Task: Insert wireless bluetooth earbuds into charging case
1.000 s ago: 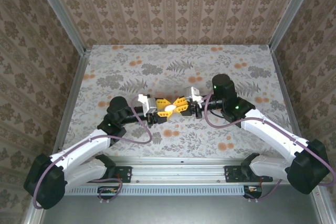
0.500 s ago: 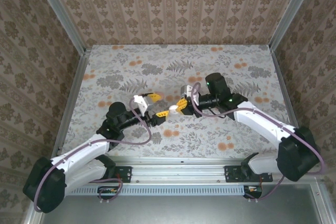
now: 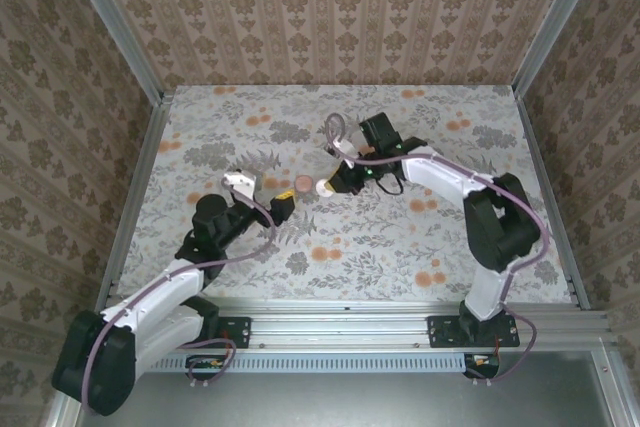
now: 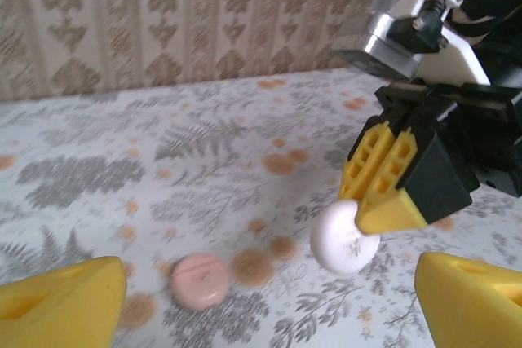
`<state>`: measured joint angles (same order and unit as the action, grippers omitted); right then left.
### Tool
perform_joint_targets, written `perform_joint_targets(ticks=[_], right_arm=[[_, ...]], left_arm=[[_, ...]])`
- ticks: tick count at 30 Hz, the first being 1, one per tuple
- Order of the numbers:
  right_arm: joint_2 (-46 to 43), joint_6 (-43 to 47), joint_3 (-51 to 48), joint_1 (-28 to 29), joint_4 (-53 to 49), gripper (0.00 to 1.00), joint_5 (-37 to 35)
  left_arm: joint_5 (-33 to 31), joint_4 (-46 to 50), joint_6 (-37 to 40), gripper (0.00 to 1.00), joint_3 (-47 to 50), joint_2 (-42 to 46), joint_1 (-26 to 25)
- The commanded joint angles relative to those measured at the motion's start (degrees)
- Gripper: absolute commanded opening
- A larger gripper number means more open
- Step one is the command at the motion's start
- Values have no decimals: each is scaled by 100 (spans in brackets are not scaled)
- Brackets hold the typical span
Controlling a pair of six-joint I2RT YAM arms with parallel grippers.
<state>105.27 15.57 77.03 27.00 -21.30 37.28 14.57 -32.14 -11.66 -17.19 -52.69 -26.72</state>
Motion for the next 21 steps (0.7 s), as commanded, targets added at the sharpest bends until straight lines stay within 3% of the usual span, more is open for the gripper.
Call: perform_joint_targets(ticks=[1,5,11,21], right_arm=[[514,-619,632,-37,-760,12,-144],[992,-1079,1163,-46,-910,12,-351],[1561,-1504,1748,-64,-1317,12,-455],[2238,-1934,2414,-150,-1660,12,-548]], left_arm=[[-512,658,-408,91,-303,121,304],[-853,1169,-709,91,-447,147,644],[-804,1493,-935,91,-461,149,1141],[-666,1738,-970,91,-498,169,1459]])
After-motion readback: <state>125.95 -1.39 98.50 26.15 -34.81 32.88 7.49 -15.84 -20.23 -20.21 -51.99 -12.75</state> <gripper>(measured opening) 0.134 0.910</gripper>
